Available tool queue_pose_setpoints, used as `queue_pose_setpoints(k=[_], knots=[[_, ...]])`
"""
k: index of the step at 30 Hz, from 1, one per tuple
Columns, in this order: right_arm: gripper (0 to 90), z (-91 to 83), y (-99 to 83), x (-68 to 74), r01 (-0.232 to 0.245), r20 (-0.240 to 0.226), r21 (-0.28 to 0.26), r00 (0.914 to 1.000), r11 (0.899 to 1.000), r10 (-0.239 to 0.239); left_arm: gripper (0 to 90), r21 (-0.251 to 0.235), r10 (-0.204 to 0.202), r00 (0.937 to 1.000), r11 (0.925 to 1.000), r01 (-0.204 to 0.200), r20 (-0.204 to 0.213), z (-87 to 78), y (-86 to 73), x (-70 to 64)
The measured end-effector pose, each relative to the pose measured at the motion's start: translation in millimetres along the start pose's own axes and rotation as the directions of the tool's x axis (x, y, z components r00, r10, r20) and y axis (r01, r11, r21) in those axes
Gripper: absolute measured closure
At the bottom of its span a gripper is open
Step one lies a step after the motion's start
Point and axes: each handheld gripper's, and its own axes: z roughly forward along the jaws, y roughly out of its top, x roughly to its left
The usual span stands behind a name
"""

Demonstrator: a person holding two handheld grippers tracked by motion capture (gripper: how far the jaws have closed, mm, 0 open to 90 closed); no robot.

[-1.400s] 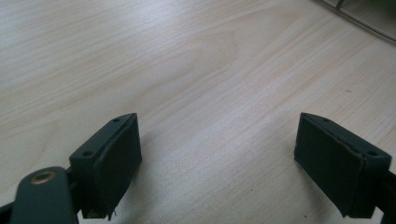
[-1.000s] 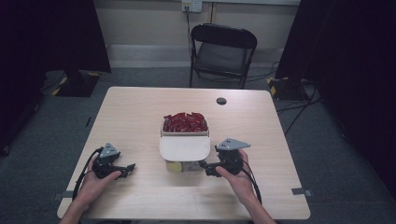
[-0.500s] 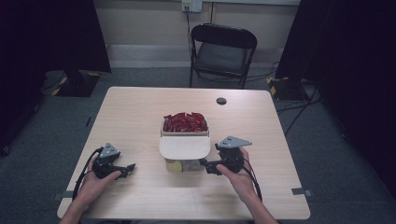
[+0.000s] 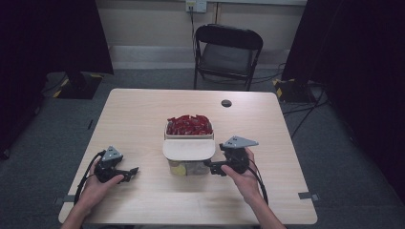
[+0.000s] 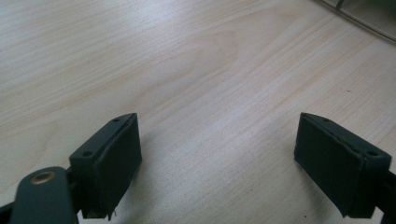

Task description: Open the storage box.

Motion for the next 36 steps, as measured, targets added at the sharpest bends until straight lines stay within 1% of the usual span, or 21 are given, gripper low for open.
queue_pose_setpoints(k=[3, 15, 20, 24, 30, 36], knots=[[13.6, 2.0, 1.1, -0.8, -0.006, -0.013, -0.002, 0.9999, 1.000, 0.006, 14.1, 0.000, -0.001, 1.0000, 1.0000, 0.001, 0.004, 0.3, 0.0, 0.2], [14.1, 3.7, 12.5, -2.0, -0.008, -0.004, -0.031, 1.0000, 0.999, 0.008, 14.0, 0.000, 0.001, 1.0000, 1.0000, -0.001, 0.004, 0.3, 0.1, 0.3], [14.2, 6.7, 17.9, -3.9, -0.030, -0.015, -0.049, 0.9994, 0.998, 0.030, 14.0, 0.001, 0.001, 1.0000, 1.0000, -0.001, 0.004, 0.3, 0.1, 0.3], [14.2, 8.7, 18.1, -6.2, -0.037, -0.012, -0.043, 0.9993, 0.998, 0.036, 14.0, 0.000, 0.001, 1.0000, 1.0000, -0.001, 0.004, 0.3, 0.1, 0.3], [14.3, 8.3, 25.5, -8.3, -0.040, -0.007, -0.062, 0.9992, 0.997, 0.040, 14.0, 0.000, 0.001, 1.0000, 1.0000, -0.001, 0.004, 0.3, 0.1, 0.3], [14.2, 10.9, 29.2, -10.1, -0.050, -0.017, -0.064, 0.9987, 0.997, 0.049, 14.1, 0.000, 0.001, 1.0000, 1.0000, -0.001, 0.004, 0.3, 0.1, 0.3]])
